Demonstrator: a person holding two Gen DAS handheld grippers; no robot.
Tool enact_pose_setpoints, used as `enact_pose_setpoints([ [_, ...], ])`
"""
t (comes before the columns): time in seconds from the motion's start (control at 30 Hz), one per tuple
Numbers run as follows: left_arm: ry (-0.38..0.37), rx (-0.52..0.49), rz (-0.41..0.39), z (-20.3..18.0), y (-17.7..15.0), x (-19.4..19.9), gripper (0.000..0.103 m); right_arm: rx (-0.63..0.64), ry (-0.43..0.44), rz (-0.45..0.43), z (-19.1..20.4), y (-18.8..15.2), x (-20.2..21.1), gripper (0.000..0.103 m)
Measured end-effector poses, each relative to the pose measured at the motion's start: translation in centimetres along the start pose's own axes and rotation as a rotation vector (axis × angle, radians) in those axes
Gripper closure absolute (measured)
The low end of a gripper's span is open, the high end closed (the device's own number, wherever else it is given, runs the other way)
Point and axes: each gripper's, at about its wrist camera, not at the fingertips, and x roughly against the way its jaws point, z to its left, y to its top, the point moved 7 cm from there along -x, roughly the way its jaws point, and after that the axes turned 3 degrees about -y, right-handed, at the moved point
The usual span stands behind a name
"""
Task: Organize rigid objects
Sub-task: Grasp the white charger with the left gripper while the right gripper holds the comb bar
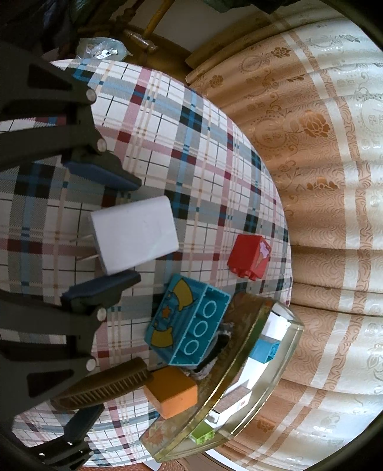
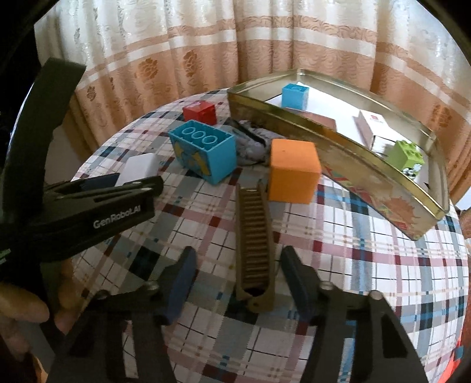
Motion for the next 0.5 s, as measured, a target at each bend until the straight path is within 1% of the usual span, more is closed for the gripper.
enact_pose_setpoints([
  [0.07,0.002,0.000,-0.001,-0.1,0.0,0.0,0.047,-0.017,-0.014,-0.004,-0.4,0.0,0.1,0.071],
  [0.1,0.001,-0.001,-0.002,-0.1,0.0,0.0,0.047,-0.034,-0.023,-0.007,-0.8,0.0,0.1,0.075],
  [0.2,-0.003,-0.004,-0.004,0.0,-0.1,0.1,0.050,-0.060,-0.008,-0.012,-1.2,0.0,0.2,0.075],
  [0.3,-0.010,-0.013,-0.007,-0.2,-0.1,0.3,0.055,-0.072,-0.034,-0.019,-1.5,-0.1,0.3,0.076],
  [0.4,-0.011,-0.018,-0.008,-0.3,-0.1,0.3,0.057,-0.116,-0.021,-0.055,-2.0,0.1,1.0,0.076],
  [0.5,-0.017,-0.012,-0.010,-0.3,-0.2,0.4,0.057,-0.150,-0.038,-0.110,-2.6,0.3,2.1,0.076],
])
